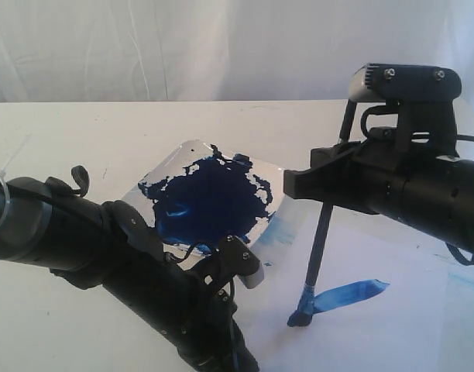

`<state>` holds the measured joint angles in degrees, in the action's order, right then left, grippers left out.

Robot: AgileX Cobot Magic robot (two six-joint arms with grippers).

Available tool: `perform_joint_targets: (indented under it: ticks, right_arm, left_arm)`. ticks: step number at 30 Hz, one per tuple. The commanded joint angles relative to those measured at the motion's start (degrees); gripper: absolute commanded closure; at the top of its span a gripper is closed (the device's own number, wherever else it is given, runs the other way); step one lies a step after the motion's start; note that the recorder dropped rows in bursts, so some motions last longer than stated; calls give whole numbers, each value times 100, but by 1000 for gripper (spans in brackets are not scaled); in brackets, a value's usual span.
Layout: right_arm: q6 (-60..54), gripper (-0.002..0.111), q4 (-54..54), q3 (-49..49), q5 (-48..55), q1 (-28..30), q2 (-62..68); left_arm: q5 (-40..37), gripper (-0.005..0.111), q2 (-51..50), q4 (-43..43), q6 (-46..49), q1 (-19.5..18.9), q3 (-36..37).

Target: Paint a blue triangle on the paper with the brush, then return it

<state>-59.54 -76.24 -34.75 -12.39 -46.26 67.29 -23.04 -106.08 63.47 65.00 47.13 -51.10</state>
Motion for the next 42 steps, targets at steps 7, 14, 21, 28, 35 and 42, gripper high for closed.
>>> perform_joint_targets:
  ticks: [7,14,21,28,35,42]
  right_arm:
    - [-237,108,-169,19,53,-4,4]
    - [-1237,108,-1180,19,-174,-4,-119]
    - [-2806,108,-2371,109,-658,-4,-543]
    - [-2754,108,-2371,386,-938,-4,-989]
    - [-2455,108,-2371,392,-468,-4,-1250]
    - [-978,108,-1431,284,-177,-4,-701]
  left_arm:
    - [-90,107,-34,29,-34,26,38]
    - [-102,107,-34,29,-34,26,38]
    - [-90,107,-34,29,-34,26,38]
    - [-90,107,-34,29,-34,26,38]
    - [-90,107,-34,29,-34,26,38]
    - [-103,107,-34,29,-34,26,38]
